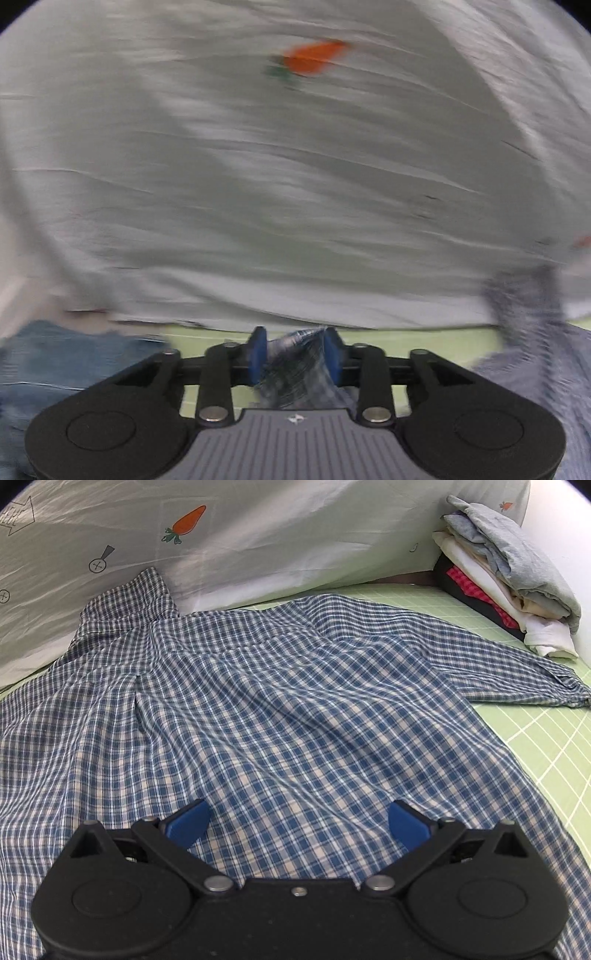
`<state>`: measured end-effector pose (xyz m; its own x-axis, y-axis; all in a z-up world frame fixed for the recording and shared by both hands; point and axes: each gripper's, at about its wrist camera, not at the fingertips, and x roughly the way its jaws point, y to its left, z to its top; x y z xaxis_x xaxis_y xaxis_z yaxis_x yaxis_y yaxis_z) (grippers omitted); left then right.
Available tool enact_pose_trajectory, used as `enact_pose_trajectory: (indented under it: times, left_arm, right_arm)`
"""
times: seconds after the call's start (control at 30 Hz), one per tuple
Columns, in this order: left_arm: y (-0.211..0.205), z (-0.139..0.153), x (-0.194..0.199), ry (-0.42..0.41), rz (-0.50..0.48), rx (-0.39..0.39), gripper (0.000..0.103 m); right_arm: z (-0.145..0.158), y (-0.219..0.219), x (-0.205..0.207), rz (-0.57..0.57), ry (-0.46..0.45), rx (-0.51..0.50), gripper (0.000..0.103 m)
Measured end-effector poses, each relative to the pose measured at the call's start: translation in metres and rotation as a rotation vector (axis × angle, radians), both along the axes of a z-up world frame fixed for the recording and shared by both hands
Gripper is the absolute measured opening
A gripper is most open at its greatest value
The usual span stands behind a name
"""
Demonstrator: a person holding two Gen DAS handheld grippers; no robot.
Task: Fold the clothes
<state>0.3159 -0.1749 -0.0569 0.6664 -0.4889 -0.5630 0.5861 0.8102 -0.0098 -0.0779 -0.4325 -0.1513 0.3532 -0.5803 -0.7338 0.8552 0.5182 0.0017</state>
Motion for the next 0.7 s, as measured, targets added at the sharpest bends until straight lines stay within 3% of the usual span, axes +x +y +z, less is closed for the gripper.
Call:
enact_pose_trajectory:
  times: [0.1,0.23,0.37,0.43,0.53,0.6,0.67,0.7]
  left_arm:
    - [0.005,-0.014,0.0,0.082,0.023,-0.001,0.039]
    - [0.023,-0.036,0.017,0.196,0.117,0.011,0.051]
    - [0.021,-0.055,0.034,0.288,0.118,0.033,0.051]
    - [0.019,-0.063,0.042,0.327,0.117,0.022,0.051]
    - [0.011,-0.07,0.046,0.323,0.129,0.065,0.051]
    - [0.007,-0.072,0.047,0.306,0.133,0.09,0.047]
    - [0.008,-0.072,0.047,0.301,0.146,0.103,0.028]
    - [0.01,-0.072,0.048,0.304,0.154,0.11,0.007]
  right_arm:
    - [0.0,0.0,0.001,-0.004,0.0,0.0,0.103]
    - [-0.001,0.001,0.002,-0.012,-0.004,-0.007,0.103]
    - [-0.002,0.0,0.005,-0.016,-0.011,-0.019,0.103]
    - [-0.003,-0.001,0.006,-0.015,-0.011,-0.018,0.103]
    - [-0.003,-0.001,0.005,-0.013,-0.012,-0.02,0.103]
    - [-0.003,-0.001,0.004,-0.012,-0.014,-0.023,0.103]
    - [-0.003,0.0,0.004,-0.011,-0.017,-0.027,0.103]
    - [-0.003,0.0,0.004,-0.011,-0.018,-0.029,0.103]
